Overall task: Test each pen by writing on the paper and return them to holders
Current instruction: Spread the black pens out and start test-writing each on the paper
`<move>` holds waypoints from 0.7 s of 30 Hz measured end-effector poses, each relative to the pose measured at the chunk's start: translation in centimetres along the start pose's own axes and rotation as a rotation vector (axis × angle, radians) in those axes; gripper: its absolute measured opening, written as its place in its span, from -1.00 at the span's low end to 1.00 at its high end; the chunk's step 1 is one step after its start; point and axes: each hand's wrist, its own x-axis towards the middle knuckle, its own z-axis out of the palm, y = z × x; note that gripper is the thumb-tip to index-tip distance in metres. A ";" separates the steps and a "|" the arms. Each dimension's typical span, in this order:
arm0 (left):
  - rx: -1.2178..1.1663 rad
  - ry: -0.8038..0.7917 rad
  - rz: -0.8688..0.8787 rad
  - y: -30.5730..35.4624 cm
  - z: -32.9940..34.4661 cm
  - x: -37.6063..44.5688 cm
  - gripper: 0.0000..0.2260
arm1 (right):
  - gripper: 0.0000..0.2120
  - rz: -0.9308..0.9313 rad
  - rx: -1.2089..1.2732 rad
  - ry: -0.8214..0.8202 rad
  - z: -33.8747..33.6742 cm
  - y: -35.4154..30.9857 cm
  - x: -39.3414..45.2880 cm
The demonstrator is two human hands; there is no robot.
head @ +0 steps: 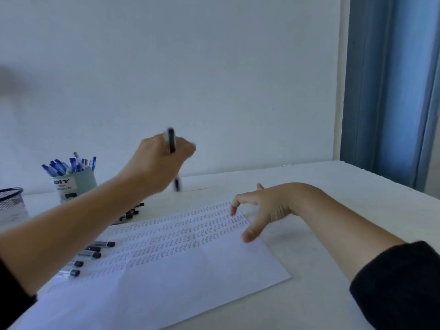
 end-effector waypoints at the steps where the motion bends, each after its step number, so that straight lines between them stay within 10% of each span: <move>1: -0.143 -0.051 -0.089 0.8 0.1 0.4 -0.52 | -0.40 -0.015 0.024 0.008 -0.2 0.1 -0.2; 4: -0.619 -0.199 -0.322 2.5 1.3 1.1 -0.41 | -0.27 0.001 0.009 0.016 -0.4 1.2 -0.5; 7: -0.819 -0.181 -0.432 3.0 4.2 0.9 -0.78 | -0.23 0.053 -0.004 0.016 -0.1 1.8 -0.3; 12: -0.896 -0.032 -0.694 2.7 9.8 -1.1 -0.75 | -0.32 0.090 0.039 0.038 0.1 1.8 -0.4; 21: -0.705 -0.169 -0.528 1.4 11.2 -2.7 -0.81 | -0.49 0.080 0.122 0.063 0.0 1.8 -0.8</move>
